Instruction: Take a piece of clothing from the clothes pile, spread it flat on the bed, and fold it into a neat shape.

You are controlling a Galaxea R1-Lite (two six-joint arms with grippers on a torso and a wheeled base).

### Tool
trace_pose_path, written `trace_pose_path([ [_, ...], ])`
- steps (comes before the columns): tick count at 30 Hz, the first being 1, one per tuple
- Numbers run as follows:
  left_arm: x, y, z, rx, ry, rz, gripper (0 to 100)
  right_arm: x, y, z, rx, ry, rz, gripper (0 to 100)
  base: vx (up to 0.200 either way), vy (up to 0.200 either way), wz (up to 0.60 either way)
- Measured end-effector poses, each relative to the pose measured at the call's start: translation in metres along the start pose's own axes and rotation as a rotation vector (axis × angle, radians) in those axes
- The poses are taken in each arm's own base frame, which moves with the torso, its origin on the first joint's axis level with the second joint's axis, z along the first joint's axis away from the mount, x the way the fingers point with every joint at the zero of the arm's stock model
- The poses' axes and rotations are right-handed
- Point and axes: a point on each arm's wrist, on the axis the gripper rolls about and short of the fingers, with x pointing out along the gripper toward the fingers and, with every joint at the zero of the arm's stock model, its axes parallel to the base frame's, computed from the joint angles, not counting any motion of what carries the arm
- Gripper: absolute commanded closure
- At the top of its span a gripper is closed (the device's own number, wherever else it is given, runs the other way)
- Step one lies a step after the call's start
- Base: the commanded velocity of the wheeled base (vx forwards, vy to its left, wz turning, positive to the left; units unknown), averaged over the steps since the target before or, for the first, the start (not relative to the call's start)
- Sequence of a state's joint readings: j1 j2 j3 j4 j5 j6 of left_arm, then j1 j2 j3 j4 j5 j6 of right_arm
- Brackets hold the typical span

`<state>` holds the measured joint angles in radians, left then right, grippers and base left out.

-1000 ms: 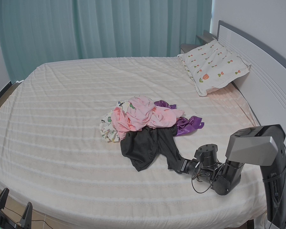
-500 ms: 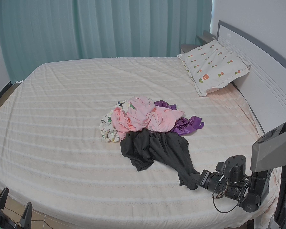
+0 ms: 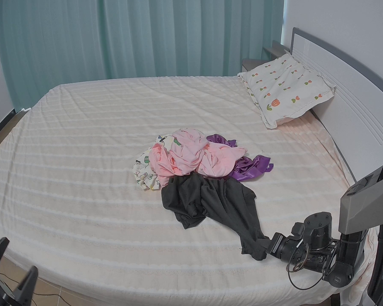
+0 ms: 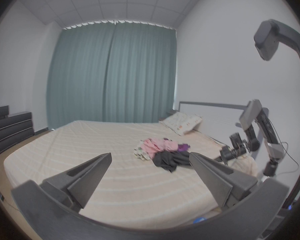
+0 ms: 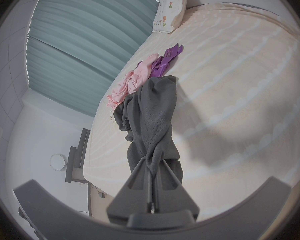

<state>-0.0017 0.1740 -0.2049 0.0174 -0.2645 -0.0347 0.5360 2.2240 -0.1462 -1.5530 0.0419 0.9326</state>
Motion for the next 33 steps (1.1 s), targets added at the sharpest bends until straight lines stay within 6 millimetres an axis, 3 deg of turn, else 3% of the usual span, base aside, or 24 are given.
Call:
trace_pose_path([
  [8,0.028,0.006,-0.023,0.010,0.290,-0.127,0,0.000,0.000,-0.001,0.010,0.005,-0.001,100,0.000,0.000,0.00],
  [18,0.074,0.015,-0.021,-0.034,0.483,-0.190,0,0.000,0.001,-0.003,0.010,0.009,0.002,100,0.000,0.000,0.00],
  [25,0.127,0.018,-0.024,-0.080,0.585,-0.204,0,0.000,0.001,-0.003,0.015,0.010,0.001,100,0.000,0.000,0.00],
  [33,0.201,-0.008,-0.036,-0.293,0.712,-0.053,0,0.000,0.000,-0.002,0.045,0.007,-0.002,100,0.000,0.000,0.00],
])
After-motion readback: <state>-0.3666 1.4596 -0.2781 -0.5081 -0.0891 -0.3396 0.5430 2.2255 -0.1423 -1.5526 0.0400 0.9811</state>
